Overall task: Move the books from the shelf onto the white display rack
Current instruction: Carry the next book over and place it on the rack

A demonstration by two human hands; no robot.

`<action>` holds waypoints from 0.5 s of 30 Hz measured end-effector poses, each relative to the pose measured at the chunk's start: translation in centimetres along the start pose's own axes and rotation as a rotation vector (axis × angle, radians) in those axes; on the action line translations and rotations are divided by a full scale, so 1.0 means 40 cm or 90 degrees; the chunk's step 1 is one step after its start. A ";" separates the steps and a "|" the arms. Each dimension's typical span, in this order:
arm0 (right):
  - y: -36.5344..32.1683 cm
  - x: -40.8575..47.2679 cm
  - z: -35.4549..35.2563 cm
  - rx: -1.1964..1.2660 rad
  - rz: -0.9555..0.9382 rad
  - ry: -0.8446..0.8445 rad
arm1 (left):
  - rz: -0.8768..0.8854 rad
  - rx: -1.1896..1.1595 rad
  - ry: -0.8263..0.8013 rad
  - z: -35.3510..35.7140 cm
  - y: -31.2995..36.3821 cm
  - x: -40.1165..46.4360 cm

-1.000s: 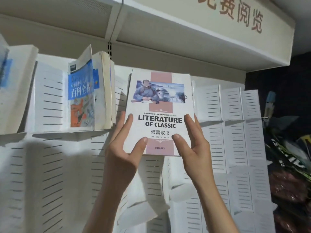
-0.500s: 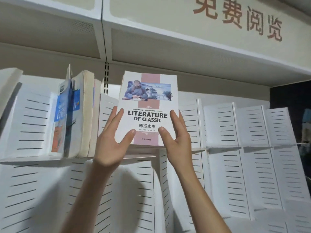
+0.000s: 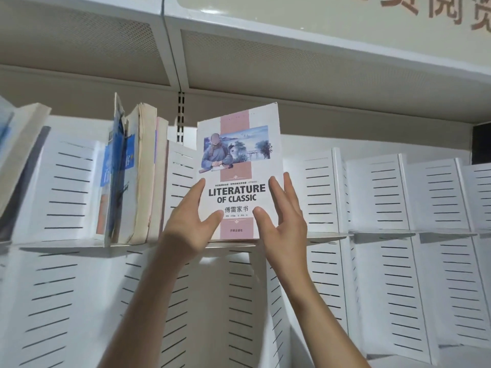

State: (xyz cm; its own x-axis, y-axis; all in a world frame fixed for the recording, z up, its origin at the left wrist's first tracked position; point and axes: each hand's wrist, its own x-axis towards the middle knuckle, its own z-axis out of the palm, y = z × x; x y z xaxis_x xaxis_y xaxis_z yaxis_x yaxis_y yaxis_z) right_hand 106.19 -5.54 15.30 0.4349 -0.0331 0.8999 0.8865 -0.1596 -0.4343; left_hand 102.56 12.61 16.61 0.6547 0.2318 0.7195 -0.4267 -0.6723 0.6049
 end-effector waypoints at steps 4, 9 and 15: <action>-0.001 -0.007 0.009 -0.001 0.000 0.006 | 0.028 0.098 0.039 0.017 0.018 0.005; -0.004 -0.017 0.021 -0.089 -0.015 -0.015 | 0.072 0.147 0.078 0.063 0.051 -0.016; -0.031 -0.029 0.032 -0.175 -0.036 -0.109 | 0.073 0.164 0.030 0.054 0.057 -0.025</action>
State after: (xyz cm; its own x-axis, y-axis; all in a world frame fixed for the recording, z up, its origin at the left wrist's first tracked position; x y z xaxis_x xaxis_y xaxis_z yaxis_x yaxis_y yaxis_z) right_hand 104.80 -4.03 14.75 0.4267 0.1469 0.8924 0.8447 -0.4172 -0.3352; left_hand 102.28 9.35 16.54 0.5794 0.1718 0.7967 -0.3194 -0.8515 0.4159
